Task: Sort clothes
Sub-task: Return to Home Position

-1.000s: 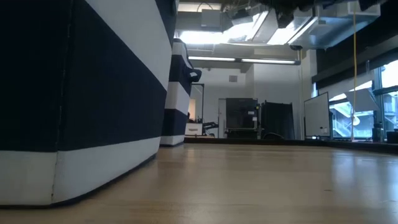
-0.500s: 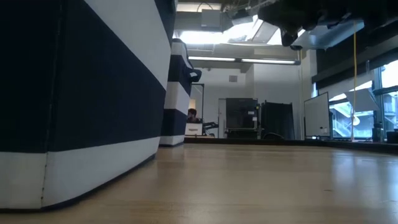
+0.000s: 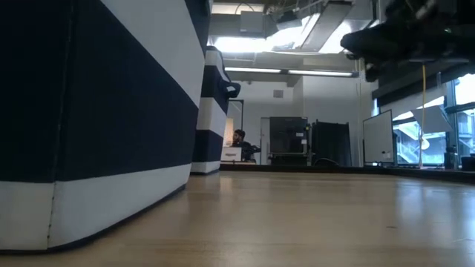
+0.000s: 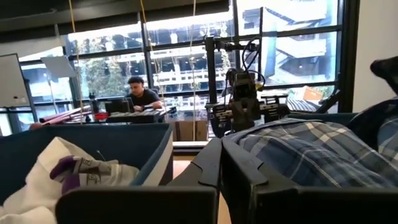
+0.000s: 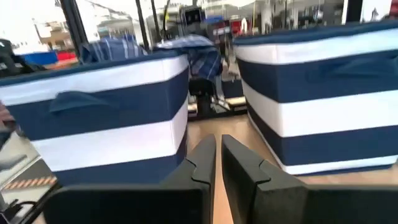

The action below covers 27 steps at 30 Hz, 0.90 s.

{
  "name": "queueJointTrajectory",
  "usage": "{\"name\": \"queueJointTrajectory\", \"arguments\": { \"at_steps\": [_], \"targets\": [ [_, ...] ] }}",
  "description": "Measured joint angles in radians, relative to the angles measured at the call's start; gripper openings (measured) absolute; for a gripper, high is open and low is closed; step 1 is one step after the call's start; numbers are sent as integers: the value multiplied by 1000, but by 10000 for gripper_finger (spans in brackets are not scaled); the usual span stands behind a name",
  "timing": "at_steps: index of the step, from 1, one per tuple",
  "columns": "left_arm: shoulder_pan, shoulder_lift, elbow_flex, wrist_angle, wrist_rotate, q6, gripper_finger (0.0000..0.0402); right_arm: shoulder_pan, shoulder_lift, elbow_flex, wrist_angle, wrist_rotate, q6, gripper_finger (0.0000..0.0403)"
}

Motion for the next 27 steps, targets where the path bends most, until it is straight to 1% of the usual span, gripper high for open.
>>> {"name": "queueJointTrajectory", "arguments": {
  "at_steps": [4,8,11,13,14,18,21,27],
  "targets": [
    [0,1,0,-2,18,-30,3,-1,-149,-67,-26,-4,-3,28],
    [1,1,0,0,93,-27,3,-1,-271,-129,-89,-7,-7,28],
    [1,1,0,-1,100,-31,3,-1,-338,-171,-132,21,-5,28],
    [1,1,0,-5,103,-41,3,-1,-375,-173,-180,55,-2,28],
    [1,1,1,-10,104,-48,3,-1,-389,-173,-216,66,1,28],
    [1,1,2,-20,104,-50,3,-1,-420,-174,-248,110,0,28],
    [1,1,2,-21,103,-44,4,-1,-423,-174,-259,114,-4,28],
    [0,1,2,-25,71,-73,4,-1,-423,-175,-375,114,27,28]
  ]
}}
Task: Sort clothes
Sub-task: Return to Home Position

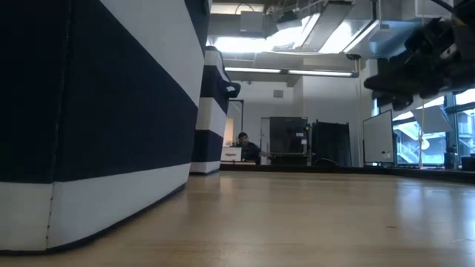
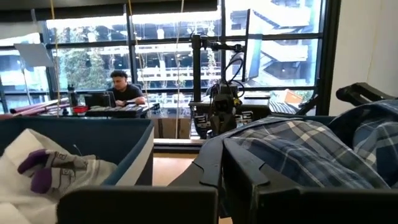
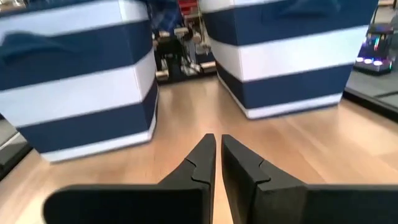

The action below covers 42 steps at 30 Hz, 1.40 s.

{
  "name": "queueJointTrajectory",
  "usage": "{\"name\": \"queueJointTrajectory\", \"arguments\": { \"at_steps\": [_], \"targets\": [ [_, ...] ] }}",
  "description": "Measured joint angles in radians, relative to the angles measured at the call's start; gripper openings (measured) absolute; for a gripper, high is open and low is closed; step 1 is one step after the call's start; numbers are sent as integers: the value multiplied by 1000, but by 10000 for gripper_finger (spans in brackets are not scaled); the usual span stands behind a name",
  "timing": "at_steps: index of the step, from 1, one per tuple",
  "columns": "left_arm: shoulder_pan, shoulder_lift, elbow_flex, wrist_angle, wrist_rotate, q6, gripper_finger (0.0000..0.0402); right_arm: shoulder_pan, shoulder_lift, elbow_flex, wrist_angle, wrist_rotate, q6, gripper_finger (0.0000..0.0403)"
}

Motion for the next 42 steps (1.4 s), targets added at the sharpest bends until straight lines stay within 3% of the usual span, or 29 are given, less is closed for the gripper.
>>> {"name": "queueJointTrajectory", "arguments": {
  "at_steps": [7,16,21,42],
  "targets": [
    [0,0,-5,32,-2,-85,4,0,-52,-1,-45,0,-5,28],
    [0,1,-5,45,-4,-104,4,0,-232,-2,-201,-2,-7,28],
    [0,1,-5,49,-4,-104,4,0,-341,-2,-216,-84,-36,28],
    [0,2,-3,51,-10,-94,4,0,-327,1,-215,-98,-5,28]
  ]
}}
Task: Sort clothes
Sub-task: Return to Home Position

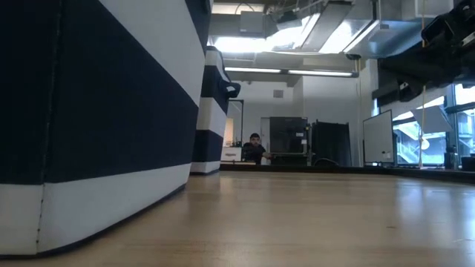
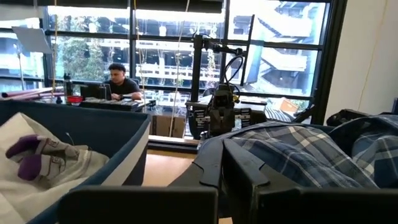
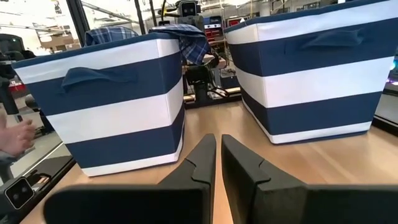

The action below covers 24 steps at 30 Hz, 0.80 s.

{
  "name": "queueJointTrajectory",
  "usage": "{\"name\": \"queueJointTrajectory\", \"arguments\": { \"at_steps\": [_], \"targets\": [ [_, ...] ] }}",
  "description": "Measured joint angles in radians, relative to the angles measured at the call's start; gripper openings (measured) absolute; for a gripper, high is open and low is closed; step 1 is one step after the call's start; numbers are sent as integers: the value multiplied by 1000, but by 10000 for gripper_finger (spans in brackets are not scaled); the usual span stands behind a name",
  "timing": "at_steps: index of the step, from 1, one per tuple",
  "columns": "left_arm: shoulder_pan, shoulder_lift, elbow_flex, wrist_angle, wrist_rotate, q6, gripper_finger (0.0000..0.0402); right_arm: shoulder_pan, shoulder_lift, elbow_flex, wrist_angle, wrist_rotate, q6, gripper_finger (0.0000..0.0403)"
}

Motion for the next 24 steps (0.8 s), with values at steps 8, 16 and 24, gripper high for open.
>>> {"name": "queueJointTrajectory", "arguments": {
  "at_steps": [8,16,24],
  "targets": [
    [0,0,1,-1,-1,-5,4,0,0,0,1,0,0,28],
    [0,-1,1,-1,-1,-7,4,0,0,0,3,0,0,28],
    [0,-1,1,0,-1,-7,4,0,0,0,3,0,0,28]
  ]
}}
